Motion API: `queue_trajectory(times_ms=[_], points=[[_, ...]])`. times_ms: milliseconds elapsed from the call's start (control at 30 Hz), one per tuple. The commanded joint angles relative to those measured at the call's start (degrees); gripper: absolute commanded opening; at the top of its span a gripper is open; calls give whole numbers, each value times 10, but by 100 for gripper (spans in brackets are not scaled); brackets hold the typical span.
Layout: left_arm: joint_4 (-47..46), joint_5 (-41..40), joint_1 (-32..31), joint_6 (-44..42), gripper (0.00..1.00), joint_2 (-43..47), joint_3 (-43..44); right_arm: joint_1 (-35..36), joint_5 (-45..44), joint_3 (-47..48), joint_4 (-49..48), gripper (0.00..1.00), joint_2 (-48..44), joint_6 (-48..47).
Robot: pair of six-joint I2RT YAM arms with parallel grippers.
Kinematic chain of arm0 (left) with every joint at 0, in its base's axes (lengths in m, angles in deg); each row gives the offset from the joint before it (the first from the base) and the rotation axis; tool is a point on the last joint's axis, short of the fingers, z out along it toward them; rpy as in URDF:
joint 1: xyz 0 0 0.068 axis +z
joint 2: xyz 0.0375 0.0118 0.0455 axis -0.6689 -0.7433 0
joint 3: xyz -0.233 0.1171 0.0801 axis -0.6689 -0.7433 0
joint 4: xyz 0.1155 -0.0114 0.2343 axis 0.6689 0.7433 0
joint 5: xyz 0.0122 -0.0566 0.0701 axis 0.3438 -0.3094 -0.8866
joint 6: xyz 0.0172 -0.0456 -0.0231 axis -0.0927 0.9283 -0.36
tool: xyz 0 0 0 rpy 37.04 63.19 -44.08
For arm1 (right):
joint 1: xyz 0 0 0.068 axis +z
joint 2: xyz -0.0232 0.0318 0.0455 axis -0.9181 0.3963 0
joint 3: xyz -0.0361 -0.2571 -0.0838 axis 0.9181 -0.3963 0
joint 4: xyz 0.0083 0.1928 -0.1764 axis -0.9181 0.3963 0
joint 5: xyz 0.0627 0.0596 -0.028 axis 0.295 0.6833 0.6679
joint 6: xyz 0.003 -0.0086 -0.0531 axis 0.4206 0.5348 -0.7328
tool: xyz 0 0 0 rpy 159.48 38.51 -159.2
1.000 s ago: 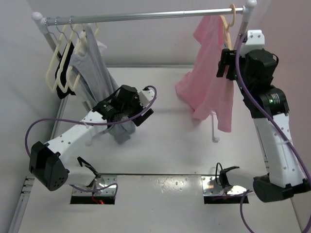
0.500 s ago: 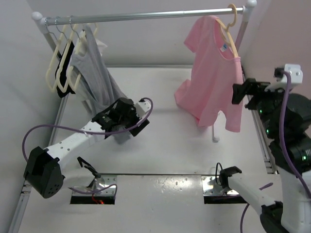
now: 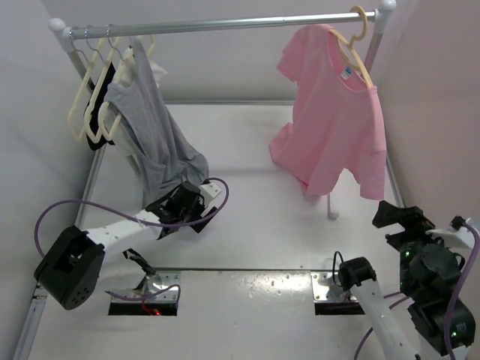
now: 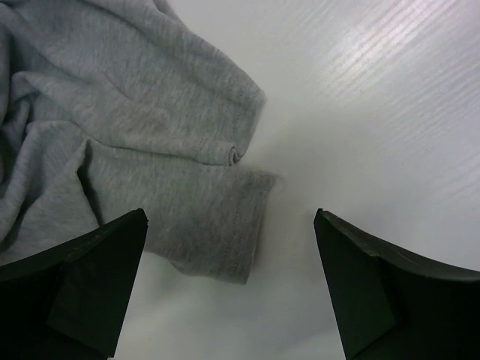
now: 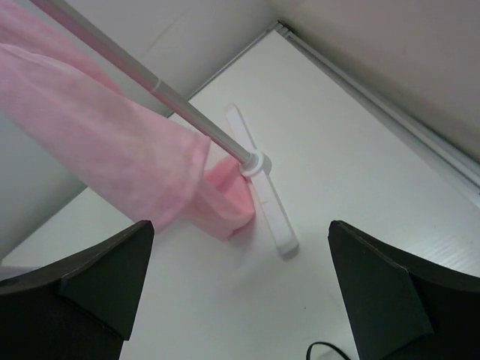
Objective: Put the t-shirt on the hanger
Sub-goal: Hang the hanger with tshirt onto the clothesline
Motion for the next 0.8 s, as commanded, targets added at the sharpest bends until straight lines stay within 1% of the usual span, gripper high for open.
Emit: queue_trajectory(times_ms=[0, 67, 100, 200, 267, 433, 600, 767], points=[[-75, -25, -2, 29, 100, 15, -9, 4, -43, -4, 15, 100, -34, 74], [-91, -40, -2, 23, 100, 23, -22, 4, -57, -10, 15, 100, -47, 92], [-115, -40, -2, 16, 100, 23, -42, 4, -57, -15, 22, 100, -53, 98], [-146, -40, -2, 10, 100, 37, -68, 4, -57, -20, 53, 100, -48, 128], [-146, -26, -2, 10, 100, 42, -74, 4, -57, -26, 72, 100, -28, 155], [-151, -21, -2, 10, 100, 54, -79, -1, -78, -36, 145, 100, 36, 239], [-163, -8, -2, 15, 100, 54, -91, -1, -78, -42, 145, 100, 47, 245], [-163, -14, -2, 15, 100, 48, -91, -1, -78, -48, 160, 100, 47, 271]])
